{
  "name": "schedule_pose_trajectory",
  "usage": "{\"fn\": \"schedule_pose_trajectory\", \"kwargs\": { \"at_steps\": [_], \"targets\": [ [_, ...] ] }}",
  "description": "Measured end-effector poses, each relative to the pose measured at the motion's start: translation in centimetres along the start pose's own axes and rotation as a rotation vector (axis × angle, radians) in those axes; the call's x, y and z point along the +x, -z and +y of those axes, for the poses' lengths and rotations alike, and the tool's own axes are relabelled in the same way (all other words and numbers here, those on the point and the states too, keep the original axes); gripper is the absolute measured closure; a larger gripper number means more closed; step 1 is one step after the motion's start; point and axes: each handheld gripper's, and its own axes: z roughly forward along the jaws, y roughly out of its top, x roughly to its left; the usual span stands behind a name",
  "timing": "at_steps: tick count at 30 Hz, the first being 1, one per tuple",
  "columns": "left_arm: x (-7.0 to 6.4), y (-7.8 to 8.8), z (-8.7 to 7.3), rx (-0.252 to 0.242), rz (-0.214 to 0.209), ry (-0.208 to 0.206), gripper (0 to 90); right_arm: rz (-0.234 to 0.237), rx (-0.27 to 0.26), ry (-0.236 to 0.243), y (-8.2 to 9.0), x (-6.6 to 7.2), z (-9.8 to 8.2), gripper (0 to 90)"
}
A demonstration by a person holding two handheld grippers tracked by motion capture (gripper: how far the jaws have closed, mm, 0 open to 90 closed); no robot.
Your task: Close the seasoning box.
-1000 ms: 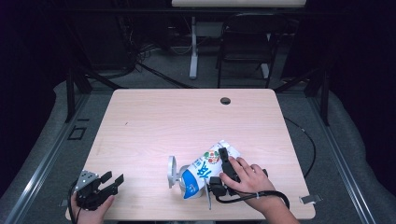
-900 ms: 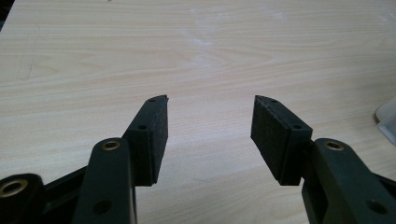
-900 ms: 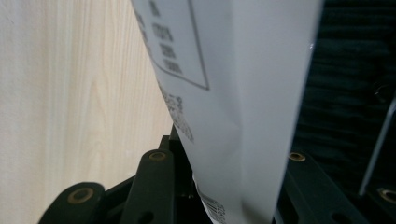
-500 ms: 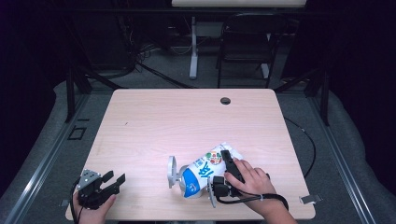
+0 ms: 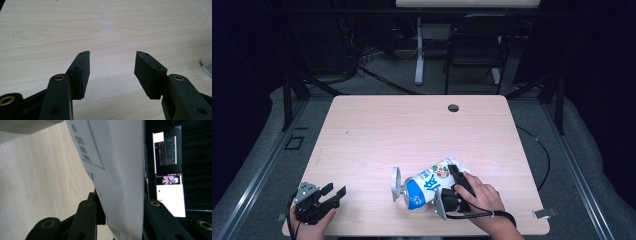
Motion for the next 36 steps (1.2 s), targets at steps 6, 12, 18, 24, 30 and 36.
{"fn": "schedule_pose_trajectory", "kwargs": {
  "at_steps": [6, 12, 18, 24, 30, 36],
  "targets": [
    [-0.1, -0.1, 0.0, 0.009, -0.001, -0.004, 46.5, 0.027, -0.013, -0.076, -0.1, 0.4, -0.4, 73.2],
    [-0.1, -0.3, -0.1, 0.013, 0.001, -0.006, 46.5, 0.049, -0.018, -0.141, -0.4, 0.6, -0.6, 73.8],
    [0.0, -0.4, -0.2, 0.012, -0.001, -0.003, 46.5, 0.063, -0.024, -0.192, -0.7, 0.9, -0.8, 74.2],
    [0.0, -0.4, -0.2, 0.015, -0.002, -0.003, 46.5, 0.088, -0.007, -0.232, -0.8, 1.0, -1.0, 74.9],
    [0.0, -0.4, -0.2, 0.016, -0.003, -0.001, 46.5, 0.109, -0.015, -0.32, -0.9, 1.1, -1.2, 75.6],
    [-0.1, -0.5, -0.3, 0.015, -0.002, 0.0, 46.5, 0.145, -0.015, -0.429, -1.0, 0.9, -1.9, 77.8]
  ]
}}
